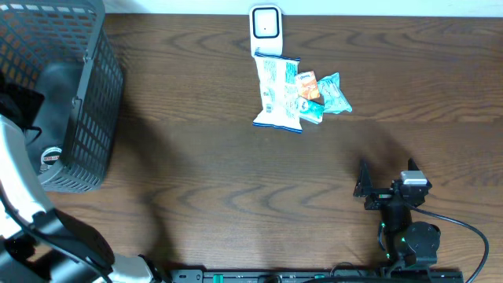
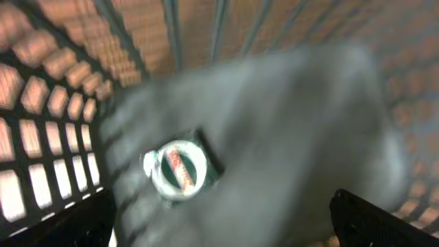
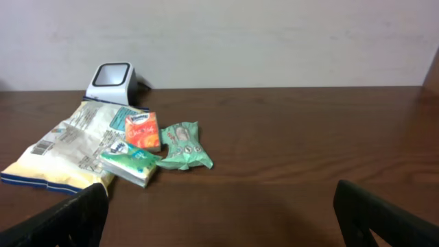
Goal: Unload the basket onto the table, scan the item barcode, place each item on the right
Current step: 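Reach into the basket and grasp the green Zam-Buk tin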
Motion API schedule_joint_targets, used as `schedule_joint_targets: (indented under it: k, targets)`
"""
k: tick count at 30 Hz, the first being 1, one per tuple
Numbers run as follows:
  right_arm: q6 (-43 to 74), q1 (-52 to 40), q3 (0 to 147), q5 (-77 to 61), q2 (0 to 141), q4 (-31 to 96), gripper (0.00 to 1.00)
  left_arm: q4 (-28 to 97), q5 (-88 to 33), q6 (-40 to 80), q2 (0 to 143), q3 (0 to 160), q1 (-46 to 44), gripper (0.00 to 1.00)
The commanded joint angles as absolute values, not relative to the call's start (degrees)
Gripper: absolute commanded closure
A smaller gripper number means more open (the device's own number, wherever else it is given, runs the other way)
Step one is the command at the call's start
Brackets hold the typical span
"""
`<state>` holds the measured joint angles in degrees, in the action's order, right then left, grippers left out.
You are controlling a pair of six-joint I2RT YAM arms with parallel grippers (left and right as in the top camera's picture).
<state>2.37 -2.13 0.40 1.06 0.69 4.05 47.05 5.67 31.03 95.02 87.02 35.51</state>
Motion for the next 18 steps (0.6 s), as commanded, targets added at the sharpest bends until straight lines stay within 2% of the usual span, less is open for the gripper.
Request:
schedule_joint_targets:
  k: [1, 7, 13, 18]
  targets:
    - [2.9, -2.3, 0.3, 1.1, 0.4, 4.3, 0.01, 50.2, 1.7, 30.1, 98.7, 87.1, 35.4, 0.02]
    - [2.9, -2.3, 0.3, 1.1, 0.4, 4.3, 0.01, 50.7, 2.5, 37.3, 104.2, 85.4, 35.4, 0.02]
    - [2.9, -2.3, 0.3, 1.1, 0.4, 4.3, 0.01, 49.9, 2.5, 37.5, 110.7, 85.4, 35.5, 0.02]
    - [2.9, -2.3, 0.3, 1.1, 0.4, 4.3, 0.01, 49.7, 2.6, 42.2, 114.5, 85.4, 36.0, 0.02]
